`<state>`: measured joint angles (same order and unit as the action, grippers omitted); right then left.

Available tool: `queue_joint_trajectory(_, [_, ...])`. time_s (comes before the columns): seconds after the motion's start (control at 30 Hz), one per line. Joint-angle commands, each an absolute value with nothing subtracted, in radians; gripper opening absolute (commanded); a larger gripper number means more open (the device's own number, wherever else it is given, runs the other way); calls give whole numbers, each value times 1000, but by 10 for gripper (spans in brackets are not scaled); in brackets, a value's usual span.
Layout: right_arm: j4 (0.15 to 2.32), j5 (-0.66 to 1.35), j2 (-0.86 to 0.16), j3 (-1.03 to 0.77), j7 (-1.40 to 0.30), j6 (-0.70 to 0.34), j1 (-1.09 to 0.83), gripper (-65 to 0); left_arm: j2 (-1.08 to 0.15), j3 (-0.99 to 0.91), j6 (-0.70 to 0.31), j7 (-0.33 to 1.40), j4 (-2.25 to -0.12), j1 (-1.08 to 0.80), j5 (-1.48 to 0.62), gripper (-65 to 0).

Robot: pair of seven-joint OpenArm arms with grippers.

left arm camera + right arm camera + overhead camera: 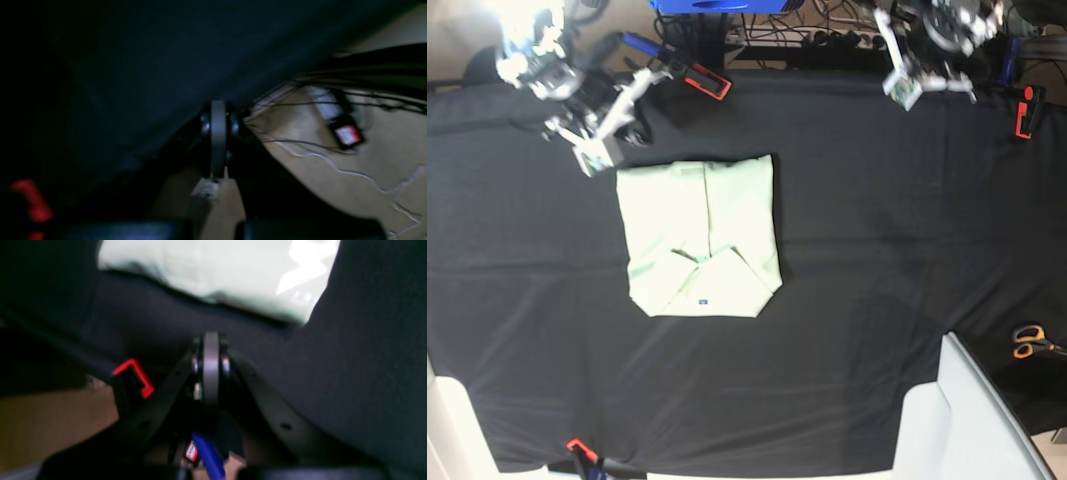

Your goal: Fold the T-shirt properly

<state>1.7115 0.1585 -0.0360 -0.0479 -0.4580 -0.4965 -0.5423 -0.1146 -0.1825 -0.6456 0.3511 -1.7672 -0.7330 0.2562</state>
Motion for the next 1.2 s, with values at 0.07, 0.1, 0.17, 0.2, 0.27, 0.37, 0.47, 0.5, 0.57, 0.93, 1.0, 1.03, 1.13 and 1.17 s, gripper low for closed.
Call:
queue_joint_trajectory(0.07, [1745,163,-48,-150,-447,-470,-624,-650,-120,-186,-641,323,-1779,-808,254,-650])
queue_joint_trajectory(0.1, [1758,163,-48,-179,-447,-461,-659,-650,-120,-186,-641,325,-1781,-829,259,-650])
queue_joint_trajectory(0.17, [1805,163,-47,-229,-481,-452,-737,-650,-120,-186,-639,325,-1781,-877,259,-650])
queue_joint_trajectory(0.2, [1827,163,-42,-248,-509,-450,-769,-650,-120,-186,-639,326,-1779,-895,259,-650])
queue_joint_trajectory(0.27, [1854,166,-41,-262,-576,-450,-832,-650,-119,-186,-639,326,-1773,-934,259,-650])
queue_joint_trajectory(0.37, [1819,170,-36,-260,-634,-450,-869,-650,-119,-188,-639,326,-1693,-946,259,-650])
queue_joint_trajectory(0.47, [1659,170,-22,-260,-630,-450,-854,-650,-119,-186,-639,326,-1529,-892,259,-650])
queue_joint_trajectory(0.5, [1581,170,-21,-260,-610,-450,-828,-650,-119,-188,-639,325,-1451,-860,255,-650])
queue_joint_trajectory(0.57, [1432,168,-21,-259,-568,-452,-773,-650,-117,-188,-638,321,-1300,-782,251,-650])
queue_joint_trajectory(0.93, [397,163,-125,-220,-214,-452,-288,-650,-117,-186,-460,-1,-358,-271,260,-650])
queue_joint_trajectory(1.0, [272,163,-151,-124,-61,-449,-243,-650,-117,-186,-438,-130,-232,-213,260,-650])
queue_joint_trajectory(1.03, [220,163,-162,-58,24,-449,-223,-649,-117,-186,-432,-179,-177,-185,260,-650])
queue_joint_trajectory(1.13, [120,163,-168,131,225,-449,-189,-649,-113,-186,-432,-222,-96,-136,260,-650])
queue_joint_trajectory(1.17, [104,163,-168,194,265,-449,-185,-649,-113,-186,-432,-222,-96,-128,260,-650])
